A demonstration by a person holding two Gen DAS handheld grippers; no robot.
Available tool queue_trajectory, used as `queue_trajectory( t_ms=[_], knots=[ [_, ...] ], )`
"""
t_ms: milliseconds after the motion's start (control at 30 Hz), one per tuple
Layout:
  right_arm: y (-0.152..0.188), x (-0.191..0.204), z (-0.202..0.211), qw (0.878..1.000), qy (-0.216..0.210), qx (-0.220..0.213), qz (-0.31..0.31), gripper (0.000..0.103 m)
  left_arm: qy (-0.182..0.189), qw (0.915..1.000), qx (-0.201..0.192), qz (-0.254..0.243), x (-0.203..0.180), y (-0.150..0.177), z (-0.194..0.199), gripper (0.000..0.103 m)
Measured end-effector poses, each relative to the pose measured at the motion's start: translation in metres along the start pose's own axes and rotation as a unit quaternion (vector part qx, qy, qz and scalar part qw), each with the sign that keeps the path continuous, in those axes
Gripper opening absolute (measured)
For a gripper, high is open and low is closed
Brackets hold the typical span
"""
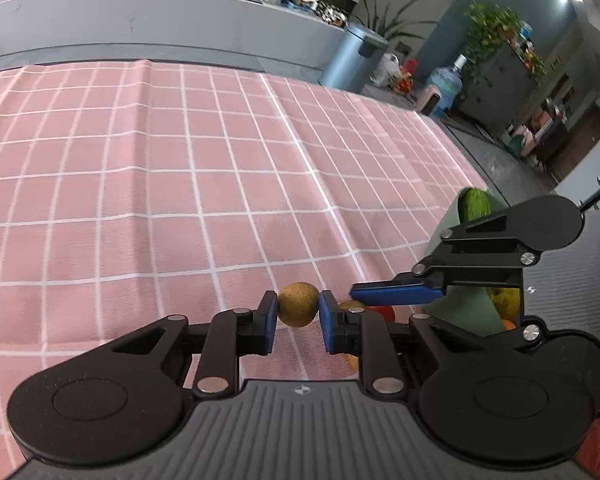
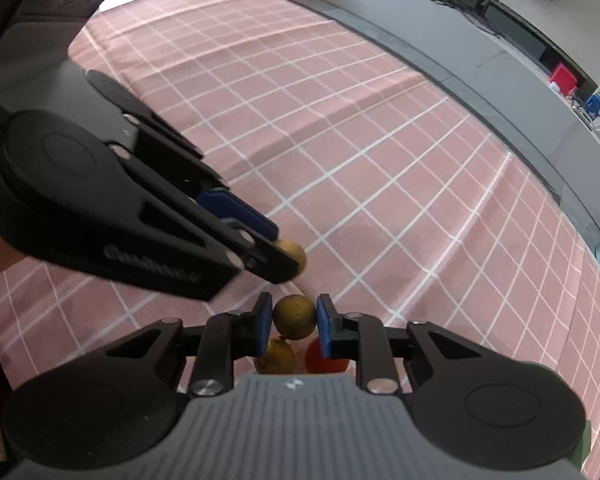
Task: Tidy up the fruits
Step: 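Grasp a kiwi with the left tool while the right tool grasps another kiwi, then carry both kiwis over the colander and open both tools to drop them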
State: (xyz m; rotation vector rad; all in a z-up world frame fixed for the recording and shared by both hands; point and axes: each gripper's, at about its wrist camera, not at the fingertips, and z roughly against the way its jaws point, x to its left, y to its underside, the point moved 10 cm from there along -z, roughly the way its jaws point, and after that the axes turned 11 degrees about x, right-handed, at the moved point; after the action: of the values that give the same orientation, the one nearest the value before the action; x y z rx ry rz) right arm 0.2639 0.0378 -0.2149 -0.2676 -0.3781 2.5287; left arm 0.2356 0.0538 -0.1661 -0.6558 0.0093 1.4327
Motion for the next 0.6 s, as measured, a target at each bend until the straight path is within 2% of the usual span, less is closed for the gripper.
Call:
queue_trajectory(
  t_ms=[133, 367, 500, 600],
  knots=[
    [-0.002, -0.001, 0.019, 1.0, 0.002, -0.025, -0.019, 0.019, -0.01, 0.9994, -0.023, 0.024, 0.004, 0.002, 0.021, 0.024],
    [0.006, 0.0, 0.069, 0.994, 0.013, -0.081, -0.067, 0.019, -0.012, 0.9972, -0.066, 0.032, -0.012, 0.001, 0.06, 0.024],
    [0.023, -0.009, 0.103, 0.987, 0.021, -0.117, -0.111, 0.019, 0.002, 0.9961, -0.083, 0.031, -0.033, 0.001, 0.075, 0.024],
    [0.043, -0.021, 0.126, 0.978, 0.024, -0.135, -0.158, 0.019, 0.006, 0.9955, -0.094, 0.012, -0.055, 0.0, 0.083, 0.024]
  ],
)
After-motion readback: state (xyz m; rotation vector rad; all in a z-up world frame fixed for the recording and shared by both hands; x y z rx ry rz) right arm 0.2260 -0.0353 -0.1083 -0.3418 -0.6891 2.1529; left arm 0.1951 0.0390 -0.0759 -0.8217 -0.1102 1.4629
